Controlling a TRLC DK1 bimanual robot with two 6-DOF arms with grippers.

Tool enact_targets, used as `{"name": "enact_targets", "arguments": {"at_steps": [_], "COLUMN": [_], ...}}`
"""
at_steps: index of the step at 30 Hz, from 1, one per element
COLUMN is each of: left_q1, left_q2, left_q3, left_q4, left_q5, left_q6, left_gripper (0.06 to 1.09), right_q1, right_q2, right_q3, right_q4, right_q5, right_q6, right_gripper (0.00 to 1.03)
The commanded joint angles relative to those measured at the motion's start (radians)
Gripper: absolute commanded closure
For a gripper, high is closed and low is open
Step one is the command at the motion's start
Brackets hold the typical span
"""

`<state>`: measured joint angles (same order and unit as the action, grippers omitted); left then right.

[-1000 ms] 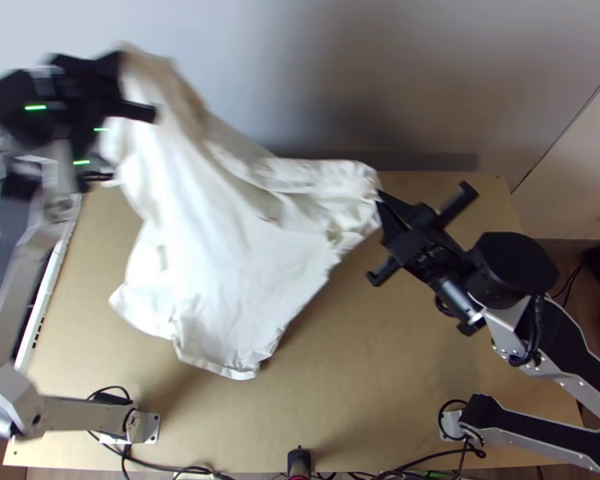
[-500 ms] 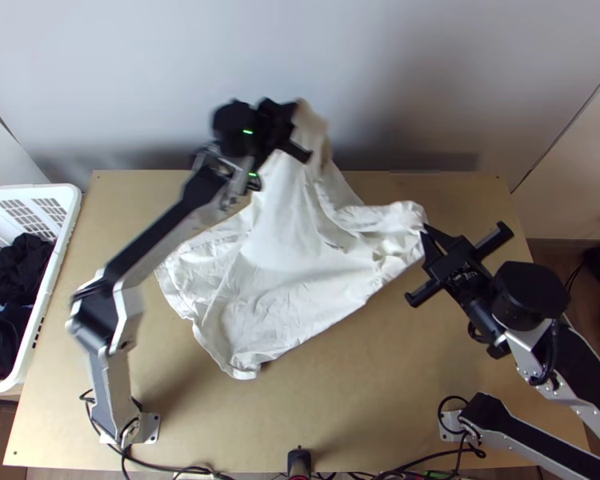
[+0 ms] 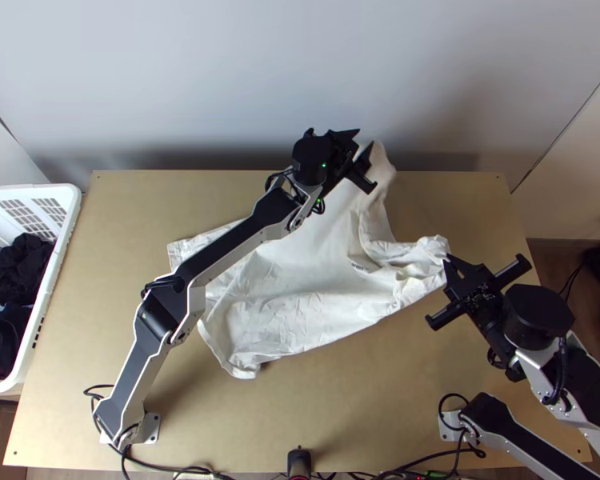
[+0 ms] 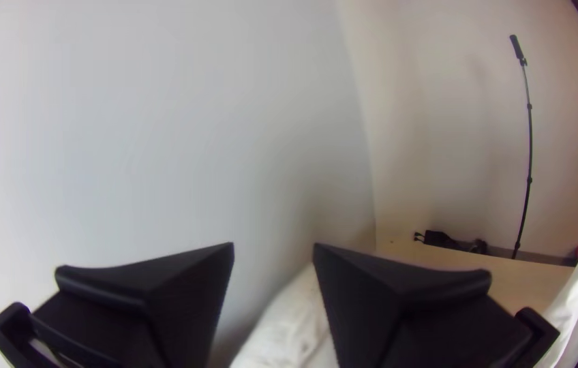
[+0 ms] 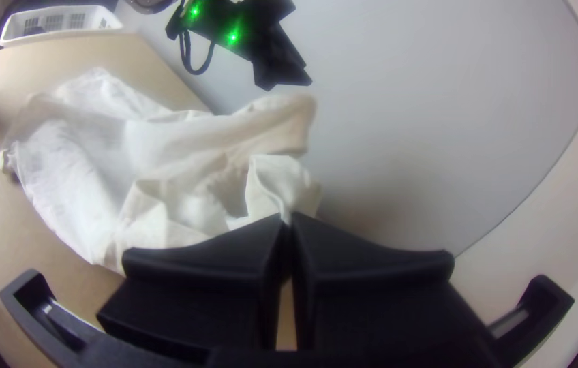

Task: Fold the t-shirt

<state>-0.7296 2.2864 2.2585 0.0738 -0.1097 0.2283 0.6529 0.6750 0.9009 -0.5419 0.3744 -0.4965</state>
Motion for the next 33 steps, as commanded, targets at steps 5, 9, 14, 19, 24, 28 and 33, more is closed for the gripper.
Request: {"name": "enact_targets", "arguments": {"at_steps": [5,9,14,19,24,28,33], "left_q1": [0.038,0.029,-0.007,-0.028,-0.031,0.01,-0.016], "left_q2": [-0.205,-0.358,-0.624,-0.864,-1.088,-1.256,-1.375], "left_q3": [-0.096,-0.145,-0.398,-0.648,-0.933,-1.142,-1.334], "left_q4": [-0.404,-0.646,-0.753,-0.881,-0.927,-0.905,-0.882], "left_q5": [0.001,0.035,0.036,0.076,0.09,0.09,0.113], "left_q6": [-0.191,-0.215,-0.168,-0.142,-0.129,-0.127,-0.109], "left_gripper": [0.11,0.11,0.11,0.11,0.11,0.12,0.12], "right_q1": [-0.022,-0.024,-0.019,-0.025,-0.036,-0.049,-0.05], "right_q2": [-0.026,-0.022,0.003,0.011,0.012,0.014,0.015], "right_q3": [-0.036,-0.023,0.006,0.001,-0.005,-0.014,-0.04], "right_q4": [-0.021,-0.024,-0.015,0.007,0.008,0.002,-0.02], "right_q5": [-0.005,-0.011,-0.023,-0.026,-0.029,-0.037,-0.051], "right_q6": [0.053,0.059,0.07,0.07,0.069,0.092,0.128], "right_gripper": [1.0,1.0,1.0,1.0,1.0,1.0,1.0]}}
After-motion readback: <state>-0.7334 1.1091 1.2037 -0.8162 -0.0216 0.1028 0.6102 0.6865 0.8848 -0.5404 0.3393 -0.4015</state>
